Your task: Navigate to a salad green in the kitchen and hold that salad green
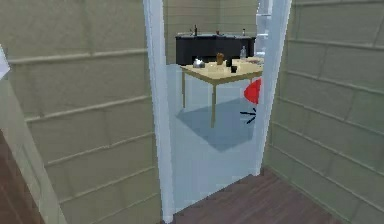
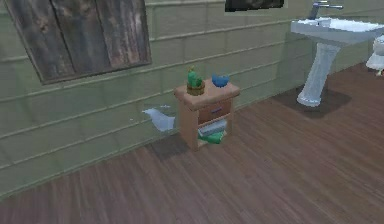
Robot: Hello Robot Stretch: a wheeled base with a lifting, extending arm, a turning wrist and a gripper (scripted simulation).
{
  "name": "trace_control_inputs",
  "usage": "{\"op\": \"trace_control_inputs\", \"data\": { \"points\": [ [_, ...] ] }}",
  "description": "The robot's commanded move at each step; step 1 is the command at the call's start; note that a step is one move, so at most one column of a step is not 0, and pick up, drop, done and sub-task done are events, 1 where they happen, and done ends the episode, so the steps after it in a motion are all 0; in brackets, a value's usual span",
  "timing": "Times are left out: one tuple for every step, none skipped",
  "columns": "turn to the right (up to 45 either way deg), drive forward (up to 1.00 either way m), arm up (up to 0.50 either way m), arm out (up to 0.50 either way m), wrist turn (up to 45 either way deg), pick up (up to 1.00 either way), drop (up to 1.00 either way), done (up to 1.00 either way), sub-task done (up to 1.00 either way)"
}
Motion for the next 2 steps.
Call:
{"op": "trace_control_inputs", "data": {
  "points": [
    [0.0,0.15,0.00,0.00,0.0,0.00,0.00,0.00,0.00],
    [15.0,0.00,0.00,0.00,0.0,0.00,0.00,0.00,0.00]
  ]
}}
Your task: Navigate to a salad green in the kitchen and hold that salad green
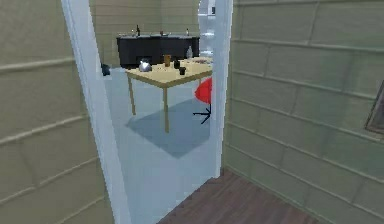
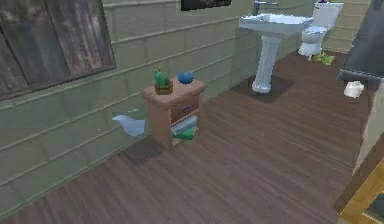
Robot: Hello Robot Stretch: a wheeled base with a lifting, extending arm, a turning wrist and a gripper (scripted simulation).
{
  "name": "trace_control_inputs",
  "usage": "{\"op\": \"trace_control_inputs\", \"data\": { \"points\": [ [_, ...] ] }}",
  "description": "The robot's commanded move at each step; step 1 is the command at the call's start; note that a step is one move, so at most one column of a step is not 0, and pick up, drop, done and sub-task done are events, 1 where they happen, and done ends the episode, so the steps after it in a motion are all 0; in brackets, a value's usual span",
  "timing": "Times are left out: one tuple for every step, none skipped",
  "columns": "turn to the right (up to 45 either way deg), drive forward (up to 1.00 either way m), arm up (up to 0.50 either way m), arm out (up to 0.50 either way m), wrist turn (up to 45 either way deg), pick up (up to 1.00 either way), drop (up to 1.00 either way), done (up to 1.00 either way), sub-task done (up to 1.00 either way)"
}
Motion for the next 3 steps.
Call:
{"op": "trace_control_inputs", "data": {
  "points": [
    [0.0,0.95,0.00,0.00,0.0,0.00,0.00,0.00,0.00],
    [-33.0,0.00,0.00,0.00,0.0,0.00,0.00,0.00,0.00],
    [0.0,1.00,0.00,0.00,0.0,0.00,0.00,0.00,0.00]
  ]
}}
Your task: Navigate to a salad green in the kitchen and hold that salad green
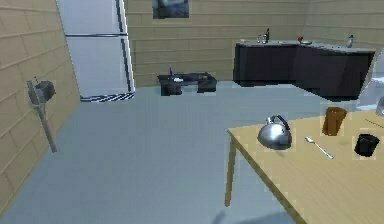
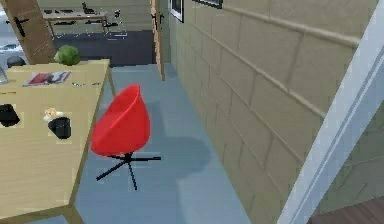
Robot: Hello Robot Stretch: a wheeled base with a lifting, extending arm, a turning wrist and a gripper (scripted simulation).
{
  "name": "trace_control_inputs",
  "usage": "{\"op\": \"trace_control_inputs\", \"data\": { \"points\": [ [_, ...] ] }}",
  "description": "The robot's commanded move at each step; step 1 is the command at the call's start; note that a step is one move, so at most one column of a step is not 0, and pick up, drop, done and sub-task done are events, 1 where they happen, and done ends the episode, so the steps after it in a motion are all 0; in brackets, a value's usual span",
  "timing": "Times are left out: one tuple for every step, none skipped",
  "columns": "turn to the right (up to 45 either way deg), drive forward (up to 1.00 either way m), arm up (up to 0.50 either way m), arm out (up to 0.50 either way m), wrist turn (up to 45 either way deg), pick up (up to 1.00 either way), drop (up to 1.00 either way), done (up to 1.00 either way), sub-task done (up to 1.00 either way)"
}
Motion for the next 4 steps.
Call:
{"op": "trace_control_inputs", "data": {
  "points": [
    [-3.0,0.00,0.00,0.00,0.0,0.00,0.00,0.00,0.00],
    [0.0,1.00,0.00,0.00,0.0,0.00,0.00,0.00,0.00],
    [0.0,0.35,0.00,0.00,0.0,0.00,0.00,0.00,0.00],
    [-6.0,0.00,0.00,0.00,0.0,0.00,0.00,0.00,0.00]
  ]
}}
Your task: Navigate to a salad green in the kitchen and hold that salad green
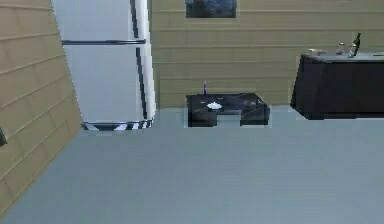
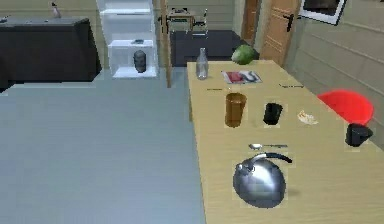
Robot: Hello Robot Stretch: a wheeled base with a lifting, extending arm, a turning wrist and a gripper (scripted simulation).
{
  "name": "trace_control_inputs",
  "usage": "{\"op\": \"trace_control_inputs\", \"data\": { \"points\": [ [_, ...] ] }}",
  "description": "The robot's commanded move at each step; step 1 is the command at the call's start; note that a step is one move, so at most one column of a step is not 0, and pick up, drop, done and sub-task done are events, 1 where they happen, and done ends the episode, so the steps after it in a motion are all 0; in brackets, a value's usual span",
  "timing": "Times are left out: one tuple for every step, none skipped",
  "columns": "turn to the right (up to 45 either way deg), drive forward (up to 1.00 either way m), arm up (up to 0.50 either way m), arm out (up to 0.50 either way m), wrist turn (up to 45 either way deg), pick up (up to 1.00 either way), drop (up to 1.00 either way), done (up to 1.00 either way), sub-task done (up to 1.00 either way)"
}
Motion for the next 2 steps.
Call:
{"op": "trace_control_inputs", "data": {
  "points": [
    [0.0,0.40,0.00,0.00,0.0,0.00,0.00,0.00,0.00],
    [45.0,0.00,0.00,0.00,0.0,0.00,0.00,0.00,0.00]
  ]
}}
